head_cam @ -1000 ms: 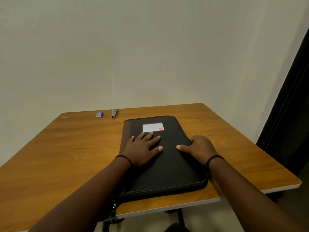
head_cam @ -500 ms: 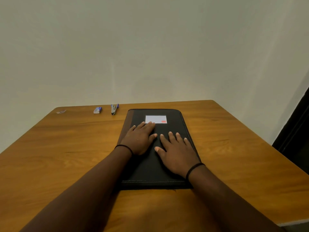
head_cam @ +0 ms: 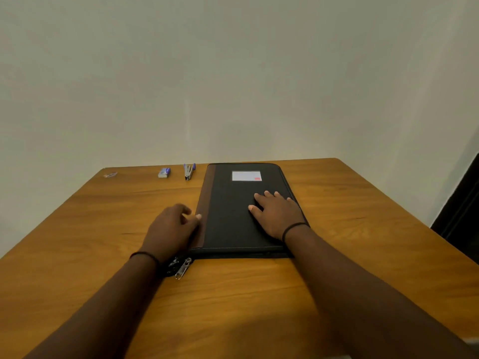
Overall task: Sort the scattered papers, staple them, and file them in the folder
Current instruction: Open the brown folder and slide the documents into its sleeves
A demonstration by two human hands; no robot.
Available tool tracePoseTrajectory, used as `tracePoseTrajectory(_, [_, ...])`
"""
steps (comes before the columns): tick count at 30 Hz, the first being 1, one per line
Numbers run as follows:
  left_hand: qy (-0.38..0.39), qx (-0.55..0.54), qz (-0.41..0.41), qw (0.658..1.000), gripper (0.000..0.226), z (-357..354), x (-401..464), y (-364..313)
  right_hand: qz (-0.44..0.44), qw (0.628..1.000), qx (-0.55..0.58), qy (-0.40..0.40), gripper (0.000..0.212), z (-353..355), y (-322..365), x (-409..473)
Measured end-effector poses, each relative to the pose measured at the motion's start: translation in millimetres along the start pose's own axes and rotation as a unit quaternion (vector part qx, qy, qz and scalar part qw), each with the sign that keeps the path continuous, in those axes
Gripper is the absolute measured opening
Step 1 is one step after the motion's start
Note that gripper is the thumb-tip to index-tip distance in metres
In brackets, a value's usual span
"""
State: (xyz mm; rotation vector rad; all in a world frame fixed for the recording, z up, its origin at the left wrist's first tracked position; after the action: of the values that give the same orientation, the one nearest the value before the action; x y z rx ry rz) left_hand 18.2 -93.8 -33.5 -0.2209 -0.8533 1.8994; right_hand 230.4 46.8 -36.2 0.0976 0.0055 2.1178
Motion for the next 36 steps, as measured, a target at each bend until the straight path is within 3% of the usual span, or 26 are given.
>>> tracePoseTrajectory(3, [0.082,-0.092,-0.018,0.992,0.026,11,-28,8,0.004,0.984,-0.005,-0.177,0.035,29,14,-29])
tracePoseTrajectory(6, [0.116,-0.098,-0.050,0.987,0.024,19,-46,12,0.065,0.948,0.024,-0.312,0.037,45,46,-78])
tracePoseTrajectory(11, [0.161,-0.135,-0.064,0.975,0.021,24,-49,19,0.126,0.958,0.028,-0.256,0.053,26,109,-125])
tracePoseTrajectory(15, [0.219,-0.162,-0.068,0.960,0.009,25,-53,22,0.083,0.971,0.036,-0.221,0.056,21,127,-138])
tracePoseTrajectory(20, [0.253,-0.187,-0.062,0.947,0.014,24,-53,26,0.010,0.990,0.047,-0.134,0.063,14,137,-135])
tracePoseTrajectory(23, [0.252,-0.203,-0.053,0.945,0.016,23,-50,29,-0.002,0.990,0.048,-0.131,0.057,14,142,-133])
tracePoseTrajectory(29, [0.268,-0.237,-0.053,0.932,0.018,21,-55,19,-0.011,0.988,0.076,-0.134,0.068,14,139,-135])
tracePoseTrajectory(36, [0.286,-0.273,-0.010,0.919,0.030,21,-55,27,0.005,0.987,0.107,-0.123,0.041,9,153,-135])
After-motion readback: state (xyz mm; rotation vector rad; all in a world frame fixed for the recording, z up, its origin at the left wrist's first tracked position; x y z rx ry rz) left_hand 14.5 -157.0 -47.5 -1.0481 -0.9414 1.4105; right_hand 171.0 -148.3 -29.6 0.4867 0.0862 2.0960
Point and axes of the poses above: each hand's wrist, its own x-axis towards the middle knuckle, its own z-axis out of the back of the hand, y = z × x, the point moved 7 cm from there along x, towards the middle knuckle, and after that the axes turned 6 degrees about -x, right-handed, at the moved point
